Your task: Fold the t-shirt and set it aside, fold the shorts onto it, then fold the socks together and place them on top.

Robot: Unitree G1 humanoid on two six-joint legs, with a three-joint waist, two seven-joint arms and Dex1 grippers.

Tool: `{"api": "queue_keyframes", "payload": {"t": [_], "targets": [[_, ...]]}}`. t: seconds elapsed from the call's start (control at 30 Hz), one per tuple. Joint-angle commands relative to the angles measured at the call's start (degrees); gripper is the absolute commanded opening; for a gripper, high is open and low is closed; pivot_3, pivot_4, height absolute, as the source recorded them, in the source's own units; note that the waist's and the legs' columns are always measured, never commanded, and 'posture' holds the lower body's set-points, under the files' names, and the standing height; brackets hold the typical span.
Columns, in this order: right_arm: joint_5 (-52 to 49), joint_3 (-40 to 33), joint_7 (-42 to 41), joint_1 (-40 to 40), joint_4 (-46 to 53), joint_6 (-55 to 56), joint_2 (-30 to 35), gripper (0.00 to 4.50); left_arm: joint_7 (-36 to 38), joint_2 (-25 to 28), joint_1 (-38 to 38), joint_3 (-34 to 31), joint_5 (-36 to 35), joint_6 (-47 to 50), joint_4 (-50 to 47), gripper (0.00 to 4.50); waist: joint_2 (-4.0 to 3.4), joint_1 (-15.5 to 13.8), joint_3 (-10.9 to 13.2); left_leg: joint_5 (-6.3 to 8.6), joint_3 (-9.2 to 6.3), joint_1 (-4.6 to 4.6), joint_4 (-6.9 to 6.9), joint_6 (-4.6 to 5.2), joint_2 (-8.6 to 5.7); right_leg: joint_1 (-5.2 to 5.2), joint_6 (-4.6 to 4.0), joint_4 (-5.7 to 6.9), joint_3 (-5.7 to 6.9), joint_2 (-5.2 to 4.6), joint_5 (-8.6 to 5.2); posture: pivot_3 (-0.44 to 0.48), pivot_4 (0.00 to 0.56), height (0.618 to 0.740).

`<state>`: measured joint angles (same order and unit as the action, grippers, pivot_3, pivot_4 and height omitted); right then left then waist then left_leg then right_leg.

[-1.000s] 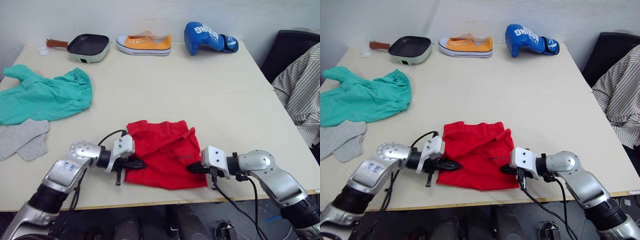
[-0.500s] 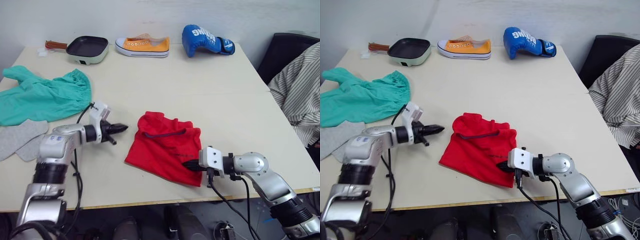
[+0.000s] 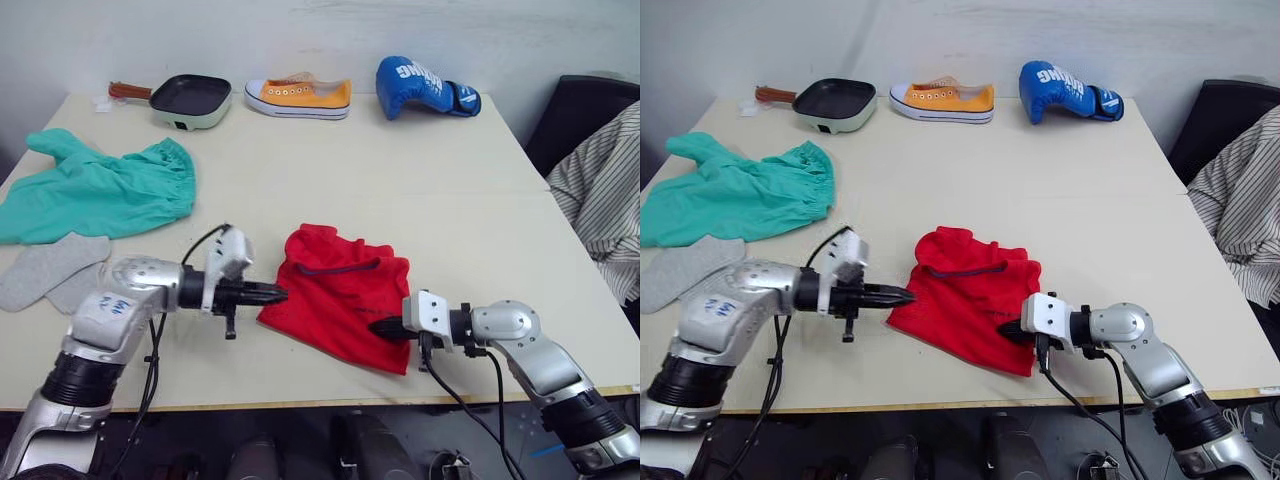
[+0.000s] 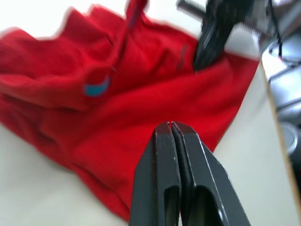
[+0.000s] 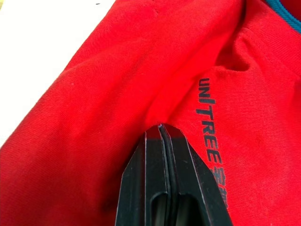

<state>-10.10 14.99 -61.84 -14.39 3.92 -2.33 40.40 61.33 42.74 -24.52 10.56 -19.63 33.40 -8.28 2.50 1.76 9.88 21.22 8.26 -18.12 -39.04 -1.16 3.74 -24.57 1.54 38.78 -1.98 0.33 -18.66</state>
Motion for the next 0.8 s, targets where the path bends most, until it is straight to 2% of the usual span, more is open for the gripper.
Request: {"api": "queue_keyframes", "payload": {"t": [0.03, 0.13, 0.27, 0.37, 0.5, 0.63, 0.73, 0.8], "targets": [[2.4, 0.0, 0.4, 0.6, -1.2, -1.3, 0.8, 0.00, -2.0, -0.3, -0.2, 4.1, 7.0, -5.1, 2.9, 0.06, 0.00, 0.0, 0.0, 0.00, 0.00, -0.02, 0.00, 0.00, 0.00, -0.02, 0.00, 0.00, 0.00, 0.00, 0.00, 0.000, 0.150, 0.740], [2.6, -0.4, 0.9, 0.9, -0.8, -1.2, 1.0, 0.00, -1.6, 1.7, 1.8, 7.3, 11.9, -8.5, 4.0, 0.06, -0.03, 0.0, 0.0, 0.01, 0.00, -0.01, 0.01, 0.02, 0.02, -0.01, 0.00, -0.02, 0.01, 0.00, 0.00, 0.000, 0.150, 0.740], [2.4, -1.2, 1.0, 1.3, -0.3, -1.3, 1.6, 0.00, 4.3, 7.8, 6.9, 7.1, 8.7, -3.9, -1.8, 0.06, -0.11, 0.4, -0.1, 0.02, 0.01, 0.05, 0.09, 0.03, 0.04, 0.01, -0.01, -0.04, -0.01, 0.00, -0.01, 0.000, 0.150, 0.740], [2.2, -2.0, 1.0, 1.9, 0.3, -1.4, 2.2, 0.00, 7.9, 12.4, 12.1, 5.6, 5.9, -3.0, -6.2, 0.06, -0.55, 0.8, -0.3, 0.02, 0.03, 0.13, 0.30, 0.03, 0.05, 0.01, -0.09, -0.08, -0.01, 0.00, -0.06, 0.000, 0.150, 0.740], [2.3, -2.8, 1.4, 2.5, 1.1, -1.3, 2.6, 0.00, 8.1, 13.3, 14.4, 2.9, 2.5, -0.3, -9.0, 0.06, -0.78, 1.0, -0.5, 0.01, 0.03, 0.16, 0.51, 0.03, 0.03, 0.02, -0.09, -0.22, -0.02, -0.01, -0.08, 0.000, 0.150, 0.740], [0.6, -4.5, 1.0, 1.7, 2.0, -1.8, 3.1, 0.00, 8.7, 11.3, 10.1, -0.4, -1.7, 2.3, -8.8, 0.06, -0.75, 0.9, -0.5, 0.01, 0.02, 0.13, 0.50, 0.05, 0.00, 0.03, -0.07, -0.27, -0.02, 0.00, -0.07, 0.000, 0.150, 0.740], [-6.8, -7.7, 0.7, -1.0, 5.2, -9.4, 1.6, 0.00, 10.4, 8.6, 3.6, -6.2, -12.8, 11.1, -8.5, 0.06, -0.68, 0.6, -0.4, 0.01, 0.01, -0.07, 0.39, 0.06, 0.00, -0.10, -0.05, -0.25, 0.00, 0.01, -0.05, 0.000, 0.150, 0.740], [-9.6, -8.8, 1.3, -3.4, 7.0, -13.8, 0.7, 0.00, 10.0, 7.0, -0.8, -7.9, -16.5, 15.0, -7.0, 0.06, -0.69, 0.6, -0.3, 0.01, 0.00, -0.31, 0.20, 0.06, 0.01, -0.35, -0.02, -0.15, 0.01, 0.04, -0.03, 0.000, 0.150, 0.740]]}}
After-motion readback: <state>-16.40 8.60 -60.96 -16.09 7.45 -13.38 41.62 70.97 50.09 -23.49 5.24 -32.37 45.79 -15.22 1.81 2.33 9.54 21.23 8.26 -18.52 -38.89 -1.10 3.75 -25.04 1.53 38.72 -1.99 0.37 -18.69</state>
